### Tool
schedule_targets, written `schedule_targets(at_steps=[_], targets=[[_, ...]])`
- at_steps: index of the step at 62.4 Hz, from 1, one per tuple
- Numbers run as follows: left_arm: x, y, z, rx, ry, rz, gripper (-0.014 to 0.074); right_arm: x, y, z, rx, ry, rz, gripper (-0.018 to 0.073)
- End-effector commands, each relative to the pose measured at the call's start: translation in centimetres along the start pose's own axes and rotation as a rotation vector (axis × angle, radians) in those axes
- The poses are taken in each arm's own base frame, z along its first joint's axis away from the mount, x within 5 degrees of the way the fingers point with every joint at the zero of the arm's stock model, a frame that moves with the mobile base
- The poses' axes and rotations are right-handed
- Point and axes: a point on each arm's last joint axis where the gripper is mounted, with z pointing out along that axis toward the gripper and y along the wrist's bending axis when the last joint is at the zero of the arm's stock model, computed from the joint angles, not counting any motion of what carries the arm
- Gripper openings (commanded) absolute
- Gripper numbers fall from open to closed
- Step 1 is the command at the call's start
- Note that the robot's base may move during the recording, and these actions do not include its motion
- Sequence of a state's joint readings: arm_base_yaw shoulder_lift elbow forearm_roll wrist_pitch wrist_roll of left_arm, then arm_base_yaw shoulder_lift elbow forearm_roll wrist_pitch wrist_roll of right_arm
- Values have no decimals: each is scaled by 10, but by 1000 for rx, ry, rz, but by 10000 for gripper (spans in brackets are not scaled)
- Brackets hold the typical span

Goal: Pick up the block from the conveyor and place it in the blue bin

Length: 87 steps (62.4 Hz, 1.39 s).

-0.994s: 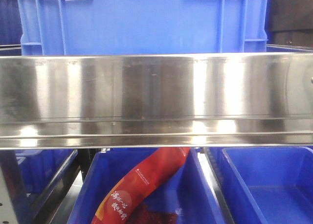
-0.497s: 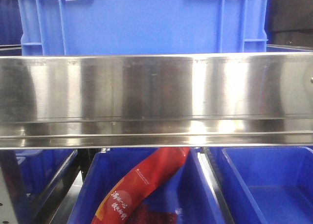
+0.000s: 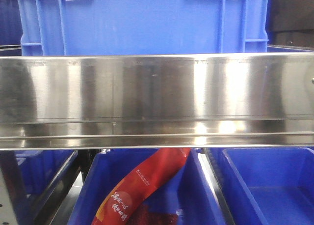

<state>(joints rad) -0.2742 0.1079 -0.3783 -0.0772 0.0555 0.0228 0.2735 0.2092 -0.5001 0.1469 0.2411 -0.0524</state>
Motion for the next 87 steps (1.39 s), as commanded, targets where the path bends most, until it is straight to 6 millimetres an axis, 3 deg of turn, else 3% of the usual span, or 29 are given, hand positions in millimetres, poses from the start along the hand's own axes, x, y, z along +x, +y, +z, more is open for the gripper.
schedule_targets(at_steps=[1, 11, 28, 35, 39, 47, 87], targets=[[-3, 0, -1, -2, -25, -1, -111, 0, -1, 0, 7, -15, -5, -162], [-3, 0, -1, -2, -25, -1, -111, 11, -5, -5, 54, -121, -163, -162], [-3, 0, -1, -2, -25, -1, -111, 94, -19, -13, 201, -33, -155, -162], [-3, 0, -1, -2, -25, -1, -111, 120, -26, -11, 256, -47, -134, -162], [-3, 0, -1, -2, -25, -1, -111, 116, -28, -12, 284, -117, -113, -162], [-3, 0, -1, -2, -25, -1, -111, 123, -30, -12, 323, -27, -132, -162], [-3, 0, -1, -2, -25, -1, -111, 129, -31, -12, 323, 40, -133, -162]])
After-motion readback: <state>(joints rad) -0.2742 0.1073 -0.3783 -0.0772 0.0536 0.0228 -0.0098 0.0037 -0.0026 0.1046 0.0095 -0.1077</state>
